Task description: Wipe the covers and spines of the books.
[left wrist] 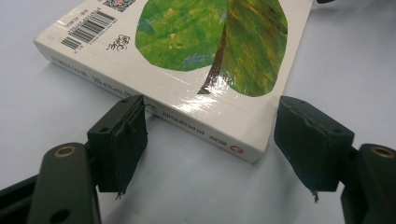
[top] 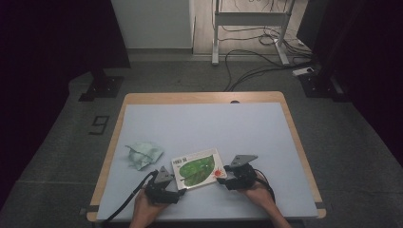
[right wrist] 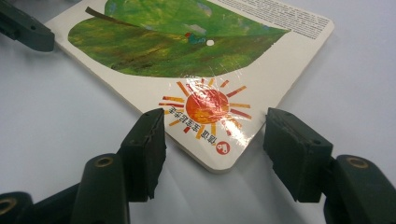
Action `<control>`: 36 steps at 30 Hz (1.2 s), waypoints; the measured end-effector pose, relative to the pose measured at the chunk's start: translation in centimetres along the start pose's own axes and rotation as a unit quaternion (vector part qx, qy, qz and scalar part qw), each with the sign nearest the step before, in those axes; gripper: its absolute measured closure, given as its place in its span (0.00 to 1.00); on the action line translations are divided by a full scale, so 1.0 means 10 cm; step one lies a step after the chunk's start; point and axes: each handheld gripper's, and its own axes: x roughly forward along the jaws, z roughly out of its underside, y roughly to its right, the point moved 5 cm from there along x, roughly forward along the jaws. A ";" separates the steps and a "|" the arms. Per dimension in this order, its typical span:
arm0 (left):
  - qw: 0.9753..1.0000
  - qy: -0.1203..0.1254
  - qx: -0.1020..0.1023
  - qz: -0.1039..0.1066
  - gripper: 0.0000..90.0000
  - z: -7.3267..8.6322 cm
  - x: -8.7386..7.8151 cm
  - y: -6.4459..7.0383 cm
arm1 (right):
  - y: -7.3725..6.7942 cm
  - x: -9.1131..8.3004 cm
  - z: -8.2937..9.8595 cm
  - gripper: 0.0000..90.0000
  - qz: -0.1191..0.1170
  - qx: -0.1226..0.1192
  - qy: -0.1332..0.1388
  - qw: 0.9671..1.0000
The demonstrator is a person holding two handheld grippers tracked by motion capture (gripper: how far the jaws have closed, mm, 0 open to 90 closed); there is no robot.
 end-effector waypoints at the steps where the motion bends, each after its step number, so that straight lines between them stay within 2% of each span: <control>1: 1.000 0.000 0.000 0.000 0.29 -0.02 0.01 -0.03 | 0.02 0.01 -0.01 0.41 0.001 0.001 0.000 1.000; 5: 1.000 0.002 -0.002 0.001 0.30 -0.06 0.04 -0.11 | 0.09 0.05 -0.05 0.41 0.004 0.003 0.000 1.000; 11: 1.000 0.004 -0.002 -0.006 0.30 -0.06 0.05 -0.12 | 0.10 0.07 -0.05 0.40 0.006 0.005 0.011 1.000; 15: 1.000 -0.006 -0.002 -0.019 0.22 -0.05 0.03 -0.14 | 0.08 0.06 -0.04 0.34 0.002 0.005 0.009 1.000; 19: 1.000 -0.008 -0.003 -0.023 0.16 -0.05 -0.06 -0.17 | 0.08 -0.02 -0.02 0.28 0.010 -0.003 0.009 1.000; 20: 1.000 -0.008 -0.001 -0.025 0.16 -0.06 -0.08 -0.18 | 0.10 -0.06 0.01 0.23 0.017 -0.002 0.009 1.000; 24: 0.999 -0.012 0.000 -0.040 0.12 -0.07 -0.18 -0.26 | 0.14 -0.19 0.08 0.17 0.033 0.000 0.007 0.999; 29: 0.998 -0.008 -0.004 -0.056 0.07 -0.11 -0.33 -0.43 | 0.26 -0.34 0.22 0.13 0.055 0.014 -0.003 0.998; 33: 0.998 -0.004 -0.001 -0.066 0.05 -0.16 -0.43 -0.53 | 0.38 -0.46 0.35 0.01 0.074 0.035 -0.010 0.997; 35: 0.998 -0.004 -0.005 -0.067 0.04 -0.18 -0.46 -0.58 | 0.45 -0.53 0.43 0.00 0.098 0.041 -0.015 0.994; 36: 0.998 0.000 -0.011 -0.067 0.04 -0.20 -0.49 -0.62 | 0.46 -0.54 0.45 0.00 0.102 0.045 -0.015 0.994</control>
